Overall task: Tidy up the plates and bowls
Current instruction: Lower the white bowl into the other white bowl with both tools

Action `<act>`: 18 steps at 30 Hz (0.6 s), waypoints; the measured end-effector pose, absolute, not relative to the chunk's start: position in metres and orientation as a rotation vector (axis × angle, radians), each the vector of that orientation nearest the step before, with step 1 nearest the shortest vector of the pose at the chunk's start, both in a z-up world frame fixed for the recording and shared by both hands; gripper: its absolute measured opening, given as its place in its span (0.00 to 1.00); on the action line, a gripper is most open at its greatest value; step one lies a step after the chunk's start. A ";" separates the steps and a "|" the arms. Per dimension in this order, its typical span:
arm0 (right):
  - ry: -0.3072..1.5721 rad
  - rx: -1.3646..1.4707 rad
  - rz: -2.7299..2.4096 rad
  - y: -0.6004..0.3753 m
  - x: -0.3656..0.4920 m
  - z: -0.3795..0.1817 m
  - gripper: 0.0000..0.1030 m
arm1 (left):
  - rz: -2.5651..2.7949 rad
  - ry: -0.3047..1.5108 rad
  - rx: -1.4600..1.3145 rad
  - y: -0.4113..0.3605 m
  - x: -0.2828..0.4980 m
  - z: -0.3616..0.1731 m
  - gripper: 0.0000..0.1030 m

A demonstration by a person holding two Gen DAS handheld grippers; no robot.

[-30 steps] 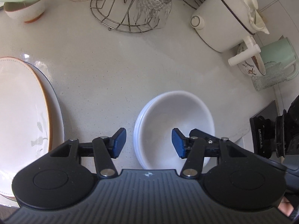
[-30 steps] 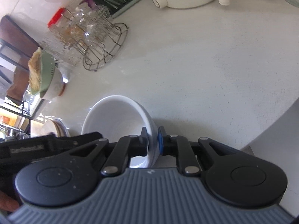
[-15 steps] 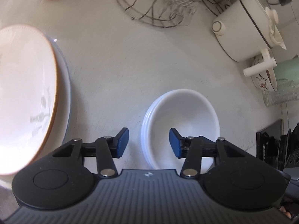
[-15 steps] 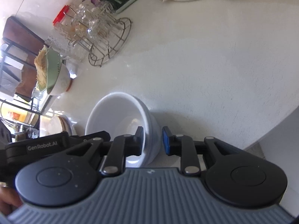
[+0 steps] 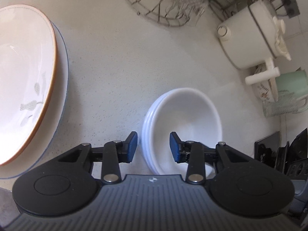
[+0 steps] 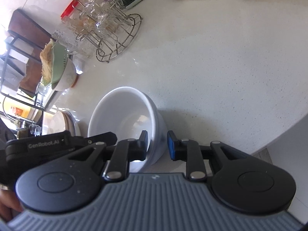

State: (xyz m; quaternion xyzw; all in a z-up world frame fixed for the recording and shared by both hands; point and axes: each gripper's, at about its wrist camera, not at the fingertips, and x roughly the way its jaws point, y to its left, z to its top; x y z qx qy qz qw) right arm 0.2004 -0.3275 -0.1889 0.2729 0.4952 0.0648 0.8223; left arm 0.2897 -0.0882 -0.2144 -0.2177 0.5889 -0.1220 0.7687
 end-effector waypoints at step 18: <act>0.978 0.598 0.056 -0.307 0.173 -0.176 0.24 | -0.390 1.278 -0.336 -0.089 0.295 -0.192 0.39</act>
